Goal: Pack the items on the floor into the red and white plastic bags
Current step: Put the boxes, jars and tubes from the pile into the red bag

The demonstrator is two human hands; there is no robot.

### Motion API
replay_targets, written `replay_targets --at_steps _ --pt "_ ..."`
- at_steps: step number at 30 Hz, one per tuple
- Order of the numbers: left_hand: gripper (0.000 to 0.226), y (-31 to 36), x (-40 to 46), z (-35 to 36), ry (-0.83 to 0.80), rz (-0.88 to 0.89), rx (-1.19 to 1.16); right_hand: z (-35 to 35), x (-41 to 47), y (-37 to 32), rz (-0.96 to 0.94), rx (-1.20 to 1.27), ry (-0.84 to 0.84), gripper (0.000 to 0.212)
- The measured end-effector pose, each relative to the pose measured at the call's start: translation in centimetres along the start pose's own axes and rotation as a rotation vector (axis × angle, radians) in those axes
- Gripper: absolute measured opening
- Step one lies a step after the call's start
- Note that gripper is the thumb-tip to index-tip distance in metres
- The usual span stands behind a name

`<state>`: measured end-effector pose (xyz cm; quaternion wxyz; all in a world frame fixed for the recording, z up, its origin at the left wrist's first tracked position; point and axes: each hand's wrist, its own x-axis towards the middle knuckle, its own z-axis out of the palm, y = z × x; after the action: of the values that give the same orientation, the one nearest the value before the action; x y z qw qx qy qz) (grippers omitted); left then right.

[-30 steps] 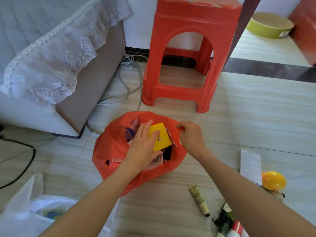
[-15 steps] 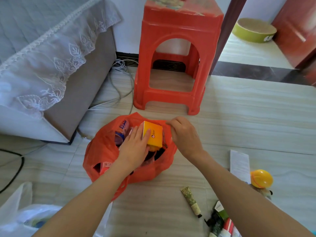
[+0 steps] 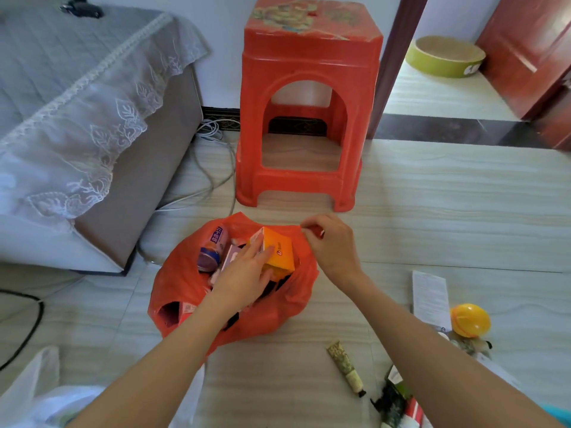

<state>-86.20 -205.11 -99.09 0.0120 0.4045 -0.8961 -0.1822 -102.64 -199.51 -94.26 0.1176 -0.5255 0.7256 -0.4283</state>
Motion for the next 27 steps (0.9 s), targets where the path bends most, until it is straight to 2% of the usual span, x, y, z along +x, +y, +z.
replay_targets --at_steps 4,6,8,11,13,18,20,22,25,27 --pt "0.052 -0.1 -0.8 0.0 -0.06 -0.009 -0.016 -1.4 0.1 -0.1 0.015 -0.028 -0.054 0.007" --pt "0.046 -0.2 -1.4 -0.2 0.018 -0.033 -0.086 -2.6 -0.8 0.2 0.015 -0.058 -0.074 0.009" --pt "0.039 0.6 -2.5 -0.7 0.173 -0.005 -0.125 -3.7 -3.3 1.2 -0.016 -0.103 -0.098 0.013" --pt "0.033 3.4 -5.0 -1.5 0.405 0.219 -0.1 -5.1 -8.9 3.8 -0.001 -0.196 -0.166 0.019" --pt "0.029 5.1 -6.6 -0.7 0.432 0.358 -0.067 -6.0 -12.6 6.0 0.108 -0.219 -0.2 0.022" --pt "0.029 8.1 -7.7 5.6 0.217 0.457 -0.024 -6.8 -19.8 12.1 0.474 -0.252 -0.193 0.026" --pt "0.038 9.0 -7.4 8.9 0.092 0.438 -0.011 -6.8 -21.8 14.5 0.545 -0.36 -0.266 0.033" --pt "0.051 9.7 -6.8 12.0 -0.065 0.404 -0.015 -6.8 -23.1 16.5 0.506 -0.495 -0.385 0.04" --pt "0.059 10.9 -6.0 15.6 -0.303 0.33 0.026 -6.6 -24.4 19.8 0.313 -0.687 -0.562 0.055" --pt "0.063 11.2 -5.0 17.7 -0.406 0.334 0.113 -6.4 -24.5 21.2 0.169 -0.828 -0.657 0.063"
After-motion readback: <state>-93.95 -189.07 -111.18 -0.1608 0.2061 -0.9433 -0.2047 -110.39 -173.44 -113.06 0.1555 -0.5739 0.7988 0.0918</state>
